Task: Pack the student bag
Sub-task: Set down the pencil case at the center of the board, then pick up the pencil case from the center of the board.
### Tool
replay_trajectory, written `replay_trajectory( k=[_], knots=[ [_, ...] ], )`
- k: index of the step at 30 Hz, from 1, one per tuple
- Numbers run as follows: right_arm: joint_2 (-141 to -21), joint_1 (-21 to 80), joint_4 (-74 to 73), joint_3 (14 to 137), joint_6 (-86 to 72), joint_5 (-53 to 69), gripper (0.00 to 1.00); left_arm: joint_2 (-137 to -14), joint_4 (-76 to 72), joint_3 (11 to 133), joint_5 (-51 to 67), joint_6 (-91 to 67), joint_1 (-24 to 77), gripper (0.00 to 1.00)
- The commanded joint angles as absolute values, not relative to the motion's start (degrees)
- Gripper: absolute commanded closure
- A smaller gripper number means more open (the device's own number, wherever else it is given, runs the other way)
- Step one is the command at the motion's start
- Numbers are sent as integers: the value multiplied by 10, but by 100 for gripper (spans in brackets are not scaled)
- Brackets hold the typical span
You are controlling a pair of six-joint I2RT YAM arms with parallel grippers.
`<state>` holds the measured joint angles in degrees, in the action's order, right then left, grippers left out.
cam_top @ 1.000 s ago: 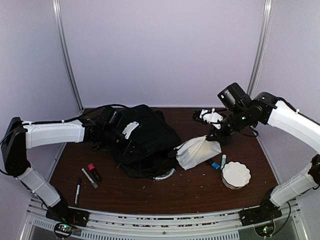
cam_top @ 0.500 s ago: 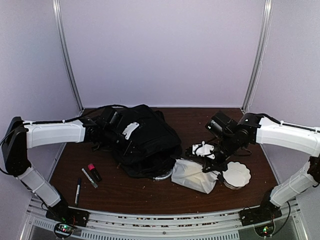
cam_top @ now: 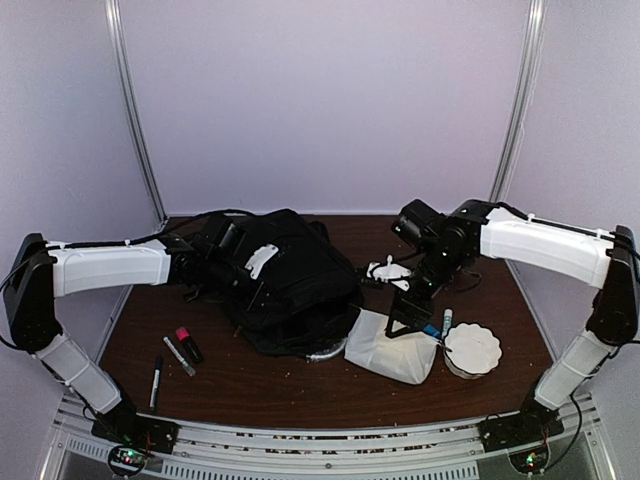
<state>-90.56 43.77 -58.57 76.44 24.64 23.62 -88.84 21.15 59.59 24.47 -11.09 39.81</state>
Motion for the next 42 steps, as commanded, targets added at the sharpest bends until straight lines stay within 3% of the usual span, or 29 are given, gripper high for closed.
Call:
replay_trajectory(
  k=[1, 4, 6, 7, 18, 23, 29, 32, 35, 42],
  knots=[
    [-975, 374, -646, 815, 235, 317, 21, -892, 185, 613, 242, -111, 396, 100],
    [-1018, 341, -666, 834, 250, 336, 18, -892, 186, 612, 243, -111, 396, 100],
    [-1045, 325, -679, 843, 261, 346, 2, -892, 186, 613, 245, -111, 396, 100],
    [-1060, 318, -690, 848, 270, 357, 0, -893, 186, 613, 245, -111, 396, 100],
    [-1150, 308, -737, 858, 317, 432, 0, -893, 191, 615, 246, -109, 396, 100],
    [-1149, 312, -722, 839, 319, 449, 21, -895, 191, 615, 245, -108, 396, 100],
    [-1160, 320, -721, 815, 320, 479, 74, -895, 191, 622, 252, -111, 396, 100],
    [-1130, 324, -716, 811, 316, 477, 93, -890, 198, 627, 250, -109, 396, 100],
    [-1082, 337, -706, 815, 308, 462, 100, -885, 209, 638, 249, -106, 396, 100],
    [-961, 423, -658, 832, 323, 336, 100, -875, 249, 681, 243, -93, 396, 100]
  ],
)
